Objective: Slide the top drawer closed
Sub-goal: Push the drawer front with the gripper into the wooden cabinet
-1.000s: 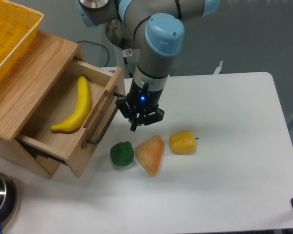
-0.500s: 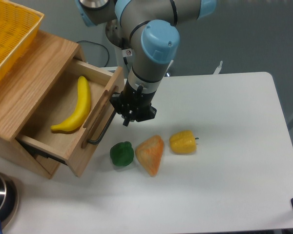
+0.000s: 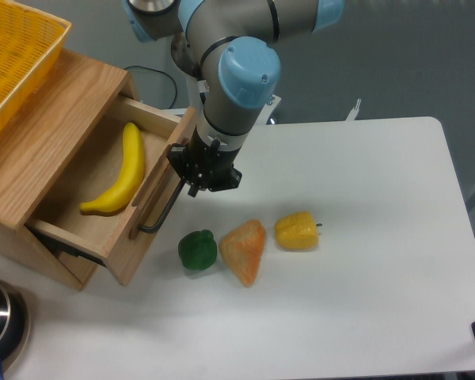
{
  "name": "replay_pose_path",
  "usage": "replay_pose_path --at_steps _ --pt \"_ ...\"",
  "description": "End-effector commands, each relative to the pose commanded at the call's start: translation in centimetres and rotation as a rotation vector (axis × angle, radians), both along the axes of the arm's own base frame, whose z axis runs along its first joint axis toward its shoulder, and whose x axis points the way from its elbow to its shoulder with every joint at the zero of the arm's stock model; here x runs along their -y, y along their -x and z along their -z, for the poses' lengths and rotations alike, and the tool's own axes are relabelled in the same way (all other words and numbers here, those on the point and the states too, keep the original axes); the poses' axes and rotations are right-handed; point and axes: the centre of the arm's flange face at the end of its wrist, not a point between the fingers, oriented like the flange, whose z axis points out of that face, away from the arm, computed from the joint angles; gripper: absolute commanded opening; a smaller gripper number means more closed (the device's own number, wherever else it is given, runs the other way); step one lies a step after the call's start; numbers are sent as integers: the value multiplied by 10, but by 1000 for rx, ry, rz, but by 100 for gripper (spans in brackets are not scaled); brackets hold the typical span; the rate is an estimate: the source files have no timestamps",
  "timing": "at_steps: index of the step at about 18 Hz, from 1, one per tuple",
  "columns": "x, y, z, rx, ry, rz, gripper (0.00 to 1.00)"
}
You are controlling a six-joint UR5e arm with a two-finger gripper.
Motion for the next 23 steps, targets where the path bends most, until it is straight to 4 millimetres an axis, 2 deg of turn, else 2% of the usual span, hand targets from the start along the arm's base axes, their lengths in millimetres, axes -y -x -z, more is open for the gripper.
replay_pose_path --at_steps 3,10,18,23 --pt "-1 -3 -2 0 -2 4 0" --pt "-13 -24 -1 4 3 36 0" --pt "-28 -58 -2 21 16 80 0" --pt "-34 -72 -3 36 4 90 0"
